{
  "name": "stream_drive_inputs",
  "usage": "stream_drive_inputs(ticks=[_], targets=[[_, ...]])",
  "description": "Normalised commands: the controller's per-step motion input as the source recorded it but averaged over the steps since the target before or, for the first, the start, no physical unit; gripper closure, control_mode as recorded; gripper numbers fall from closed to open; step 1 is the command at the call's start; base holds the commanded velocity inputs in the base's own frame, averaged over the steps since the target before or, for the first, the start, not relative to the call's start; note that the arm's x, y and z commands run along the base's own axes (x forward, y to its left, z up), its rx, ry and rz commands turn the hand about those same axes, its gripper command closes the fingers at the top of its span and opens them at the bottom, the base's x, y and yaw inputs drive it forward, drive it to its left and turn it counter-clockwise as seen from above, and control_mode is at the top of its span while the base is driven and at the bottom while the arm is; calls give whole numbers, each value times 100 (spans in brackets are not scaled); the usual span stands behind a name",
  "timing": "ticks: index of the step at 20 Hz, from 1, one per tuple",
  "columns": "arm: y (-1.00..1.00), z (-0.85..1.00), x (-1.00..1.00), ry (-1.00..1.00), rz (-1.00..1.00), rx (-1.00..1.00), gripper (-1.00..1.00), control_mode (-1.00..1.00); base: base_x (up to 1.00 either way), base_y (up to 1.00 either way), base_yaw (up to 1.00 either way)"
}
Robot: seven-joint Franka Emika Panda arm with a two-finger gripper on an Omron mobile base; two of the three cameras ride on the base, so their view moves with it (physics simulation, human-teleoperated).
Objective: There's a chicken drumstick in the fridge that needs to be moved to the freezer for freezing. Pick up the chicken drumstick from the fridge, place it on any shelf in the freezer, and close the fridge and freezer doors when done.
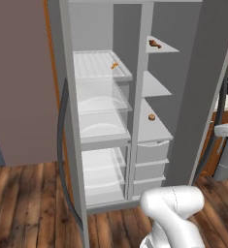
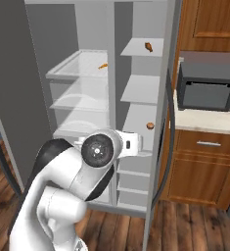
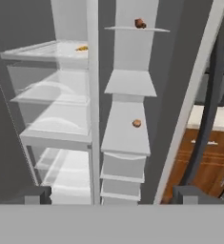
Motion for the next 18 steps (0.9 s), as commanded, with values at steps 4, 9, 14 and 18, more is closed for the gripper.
stream_drive_inputs(ticks=[4, 9, 14, 18], targets=[[-97, -12, 0, -8, -4, 0, -100, -100, 0, 0, 0], [-96, -13, 0, -9, -3, 0, -100, -100, 0, 0, 0], [-90, -7, 0, -11, 0, 3, -100, -100, 0, 0, 0], [-54, -12, 22, -10, 0, 2, -100, -100, 0, 0, 0]])
